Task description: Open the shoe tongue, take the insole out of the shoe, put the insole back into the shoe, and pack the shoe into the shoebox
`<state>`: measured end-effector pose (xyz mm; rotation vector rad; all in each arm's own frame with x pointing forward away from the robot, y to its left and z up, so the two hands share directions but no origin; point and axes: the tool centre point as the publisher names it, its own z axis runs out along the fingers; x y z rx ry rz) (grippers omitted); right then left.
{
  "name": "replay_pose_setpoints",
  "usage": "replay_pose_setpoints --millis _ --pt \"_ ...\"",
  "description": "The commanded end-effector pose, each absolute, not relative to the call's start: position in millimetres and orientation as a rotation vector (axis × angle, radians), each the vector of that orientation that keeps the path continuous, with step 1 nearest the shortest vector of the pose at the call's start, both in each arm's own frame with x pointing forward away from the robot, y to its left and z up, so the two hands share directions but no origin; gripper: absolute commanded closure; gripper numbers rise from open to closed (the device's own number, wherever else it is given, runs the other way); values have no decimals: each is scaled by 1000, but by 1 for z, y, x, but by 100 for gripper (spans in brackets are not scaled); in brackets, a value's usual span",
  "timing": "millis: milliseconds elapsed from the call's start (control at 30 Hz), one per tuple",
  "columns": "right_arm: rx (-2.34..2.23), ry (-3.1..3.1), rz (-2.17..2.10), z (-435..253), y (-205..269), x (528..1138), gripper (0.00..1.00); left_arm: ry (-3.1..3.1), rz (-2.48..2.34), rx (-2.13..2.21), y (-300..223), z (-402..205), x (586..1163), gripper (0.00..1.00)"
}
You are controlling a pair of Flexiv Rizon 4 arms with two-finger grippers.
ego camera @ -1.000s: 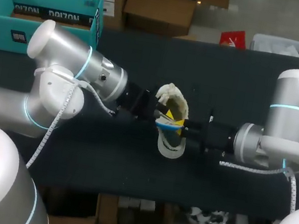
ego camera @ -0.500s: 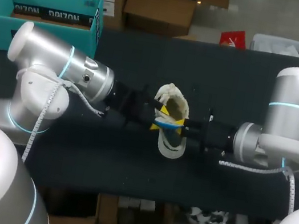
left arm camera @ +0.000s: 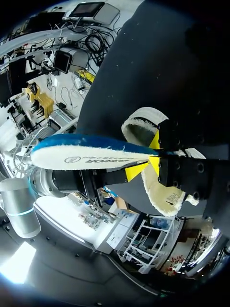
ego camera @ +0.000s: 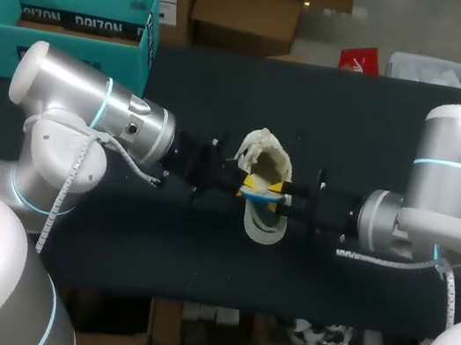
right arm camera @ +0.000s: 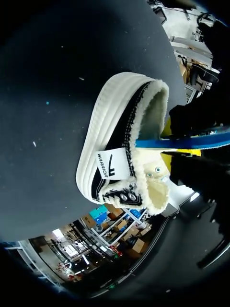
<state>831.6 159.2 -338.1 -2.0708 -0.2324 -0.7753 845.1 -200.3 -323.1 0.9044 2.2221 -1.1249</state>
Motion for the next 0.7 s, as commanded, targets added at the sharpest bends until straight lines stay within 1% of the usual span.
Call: replay_pose_setpoints --millis 33,100,133,233,267,300,333,700 --pt "-2121 -228 -791 -320 160 813 0 2223 -1117 896 -204 -326 845 100" --pt "-2139 -235 -800 -314 161 806 38 2222 -1117 892 -203 -326 845 100" --pt "-2144 -237 -801 -312 162 804 51 2223 -1116 891 -203 -326 845 100" --pt "-2155 -246 -804 -308 164 800 69 2224 -1114 885 -203 -326 845 100" --pt "-2158 -250 -803 -307 165 800 79 2224 -1114 883 -203 -326 845 100" --pt "-2167 -251 -799 -308 165 801 97 2224 -1114 881 -203 -326 845 100" --pt "-2171 -251 -797 -308 166 802 100 2224 -1114 881 -203 -326 845 100" --pt "-2203 -255 -775 -323 168 818 100 2232 -1073 883 -207 -331 852 100"
